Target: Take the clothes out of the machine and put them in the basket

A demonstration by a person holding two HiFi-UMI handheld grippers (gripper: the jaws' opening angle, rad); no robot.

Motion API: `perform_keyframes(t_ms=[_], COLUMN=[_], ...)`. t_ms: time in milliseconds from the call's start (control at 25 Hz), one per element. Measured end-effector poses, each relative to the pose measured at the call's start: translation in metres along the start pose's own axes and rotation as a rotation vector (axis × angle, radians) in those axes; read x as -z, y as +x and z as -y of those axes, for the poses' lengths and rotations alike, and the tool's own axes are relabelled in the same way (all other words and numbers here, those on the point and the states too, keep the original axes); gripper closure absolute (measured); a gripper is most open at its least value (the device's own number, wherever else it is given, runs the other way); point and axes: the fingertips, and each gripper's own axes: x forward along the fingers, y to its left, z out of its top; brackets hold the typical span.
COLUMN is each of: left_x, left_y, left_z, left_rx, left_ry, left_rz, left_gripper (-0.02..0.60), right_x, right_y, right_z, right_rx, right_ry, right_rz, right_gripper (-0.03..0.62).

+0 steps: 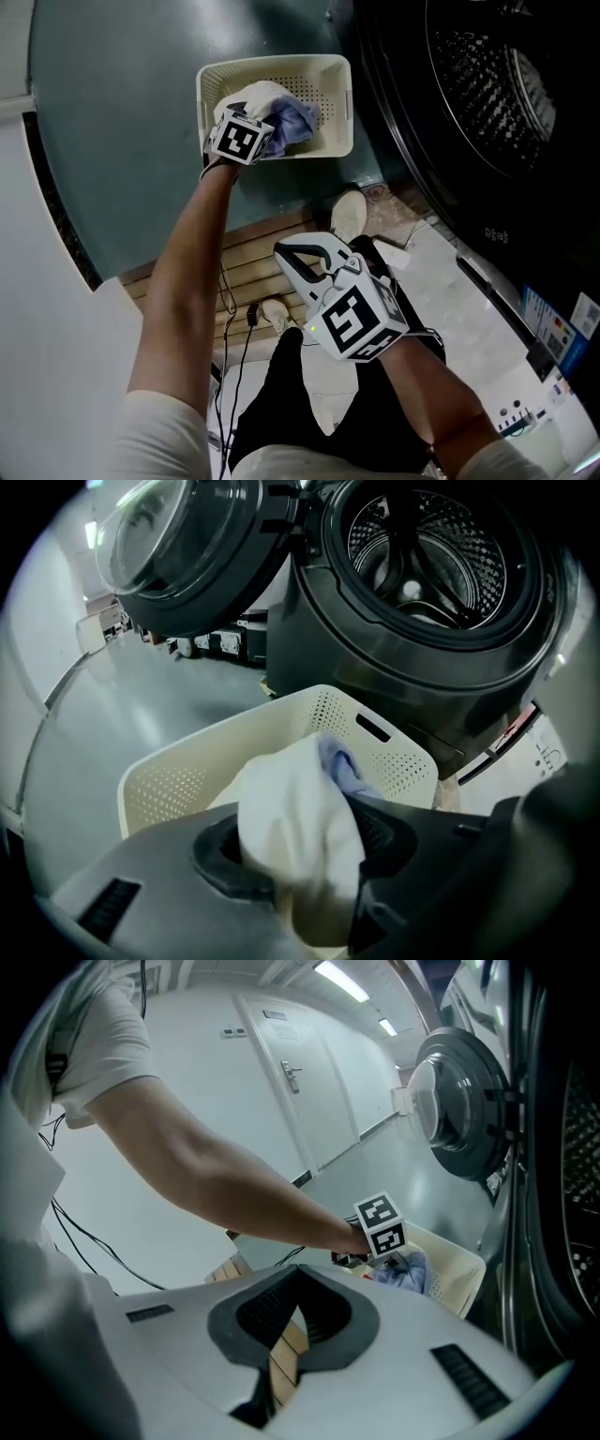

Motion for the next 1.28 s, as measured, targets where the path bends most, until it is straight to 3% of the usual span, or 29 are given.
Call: perform_keyframes(t_ms=[320,800,1280], left_x=[0.034,0.015,0.016], left_y=[0.027,-0.019,-0.155], left_z=[-0.005,0.004,0.042], left_rx=[0.005,0.018,0.037], left_ry=[-0.069,-0.048,-0.024], left_rz=[-0.116,-0.03,0.107], left_gripper=[0.282,0.265,0.275], right_x=[0.006,0.007,0.018], right_y=[-0.002,0.005,0.023], right_z=[0.004,-0.004,-0.045], right_rx=[-0.016,0.017,0.073], right_ry=[0.001,-0.005,-0.056], right_rz=[-0.021,-0.011,-0.002], right_gripper=[0.589,0.589,0.589])
